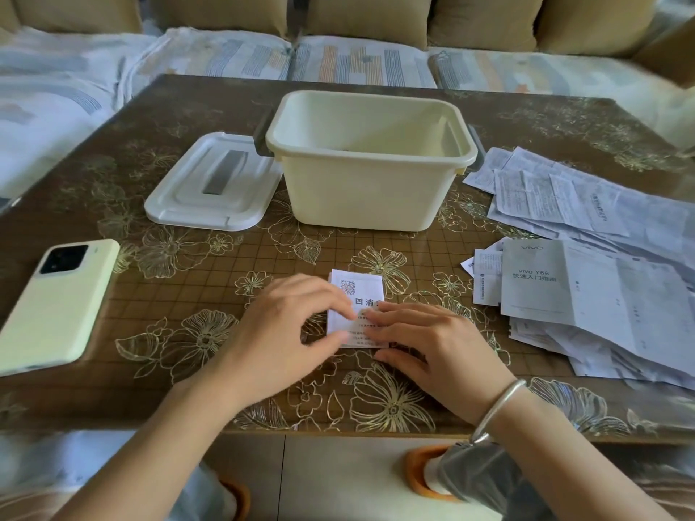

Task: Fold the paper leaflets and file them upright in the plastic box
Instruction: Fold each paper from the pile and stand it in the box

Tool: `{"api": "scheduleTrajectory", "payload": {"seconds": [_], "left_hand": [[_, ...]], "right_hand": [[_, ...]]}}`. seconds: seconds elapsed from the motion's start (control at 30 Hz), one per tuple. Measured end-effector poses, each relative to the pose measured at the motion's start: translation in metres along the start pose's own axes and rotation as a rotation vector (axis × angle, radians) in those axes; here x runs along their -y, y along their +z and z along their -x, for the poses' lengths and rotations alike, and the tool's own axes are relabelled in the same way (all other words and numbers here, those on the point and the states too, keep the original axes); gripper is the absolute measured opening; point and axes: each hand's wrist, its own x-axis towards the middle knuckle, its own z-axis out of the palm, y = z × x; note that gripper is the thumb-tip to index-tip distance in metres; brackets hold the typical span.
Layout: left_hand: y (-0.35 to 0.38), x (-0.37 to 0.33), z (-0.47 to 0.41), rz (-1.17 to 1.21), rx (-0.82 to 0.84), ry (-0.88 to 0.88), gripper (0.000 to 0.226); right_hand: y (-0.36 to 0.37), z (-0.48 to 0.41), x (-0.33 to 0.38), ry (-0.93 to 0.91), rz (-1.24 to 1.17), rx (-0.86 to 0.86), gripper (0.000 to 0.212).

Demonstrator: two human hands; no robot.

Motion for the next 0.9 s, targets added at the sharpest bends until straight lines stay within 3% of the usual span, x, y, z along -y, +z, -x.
{"api": "scheduleTrajectory", "payload": {"seconds": [0.2,0.4,0.57,0.7,0.8,0.9], "left_hand": [[0.009,0.004,0.002,-0.171,0.011,0.078,0.048],[0.01,0.006,-0.005,-0.205,-0.062,0.152,0.028],[0.011,0.007,-0.017,-0.051,-0.241,0.007,0.016],[0.021,0.012,-0.026,-0.026,-0.254,-0.13,0.036],[0.025,0.014,-0.029,-0.01,-0.235,-0.179,0.058],[0.026,0.015,-0.029,-0.02,-0.236,-0.163,0.059]], "right_hand": [[0.0,0.0,-0.002,-0.078,0.08,-0.033,0.022],[-0.001,-0.006,0.004,-0.007,0.085,-0.163,0.016],[0.006,-0.021,0.003,0.168,-0.01,-0.278,0.015],[0.014,-0.035,-0.002,0.317,-0.112,-0.283,0.03],[0.017,-0.039,-0.004,0.303,-0.078,-0.255,0.035],[0.017,-0.04,-0.006,0.288,-0.056,-0.237,0.037]]}}
